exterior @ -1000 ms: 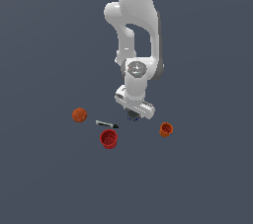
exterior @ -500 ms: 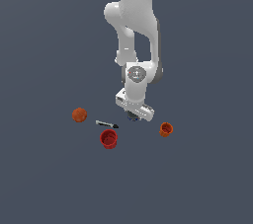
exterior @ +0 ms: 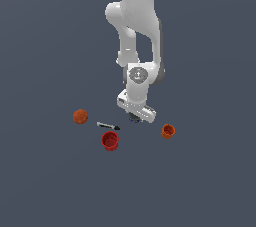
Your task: Pick up a designated object from a clutter of objects.
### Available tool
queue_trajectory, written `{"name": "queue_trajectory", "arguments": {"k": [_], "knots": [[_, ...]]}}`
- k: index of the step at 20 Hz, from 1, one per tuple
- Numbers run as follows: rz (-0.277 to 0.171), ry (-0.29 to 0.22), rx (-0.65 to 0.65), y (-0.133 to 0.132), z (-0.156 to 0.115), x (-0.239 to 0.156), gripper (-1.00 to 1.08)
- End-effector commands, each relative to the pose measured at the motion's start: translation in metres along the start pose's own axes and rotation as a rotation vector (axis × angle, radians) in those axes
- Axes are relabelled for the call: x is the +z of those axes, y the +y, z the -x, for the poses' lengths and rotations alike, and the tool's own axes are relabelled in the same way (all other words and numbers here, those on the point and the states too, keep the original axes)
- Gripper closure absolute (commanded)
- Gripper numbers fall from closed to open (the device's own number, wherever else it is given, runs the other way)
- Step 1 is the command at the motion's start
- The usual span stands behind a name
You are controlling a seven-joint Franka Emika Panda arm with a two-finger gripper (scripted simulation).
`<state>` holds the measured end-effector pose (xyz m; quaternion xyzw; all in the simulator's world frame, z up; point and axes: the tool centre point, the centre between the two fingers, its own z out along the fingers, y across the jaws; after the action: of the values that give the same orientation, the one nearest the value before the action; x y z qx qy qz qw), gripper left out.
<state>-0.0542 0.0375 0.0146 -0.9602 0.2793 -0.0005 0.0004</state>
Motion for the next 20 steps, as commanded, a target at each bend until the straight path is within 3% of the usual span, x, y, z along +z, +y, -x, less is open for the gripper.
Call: {"name": "queue_trajectory", "arguments": {"k": [1,10,20], "knots": [[0.000,0.000,0.000,0.000,0.000,-0.001,1.08],[0.000,0.000,0.000,-0.008,0.004,-0.029,1.08],[0.000,0.000,0.000,-0.030,0.014,-0.108,1.08]]}}
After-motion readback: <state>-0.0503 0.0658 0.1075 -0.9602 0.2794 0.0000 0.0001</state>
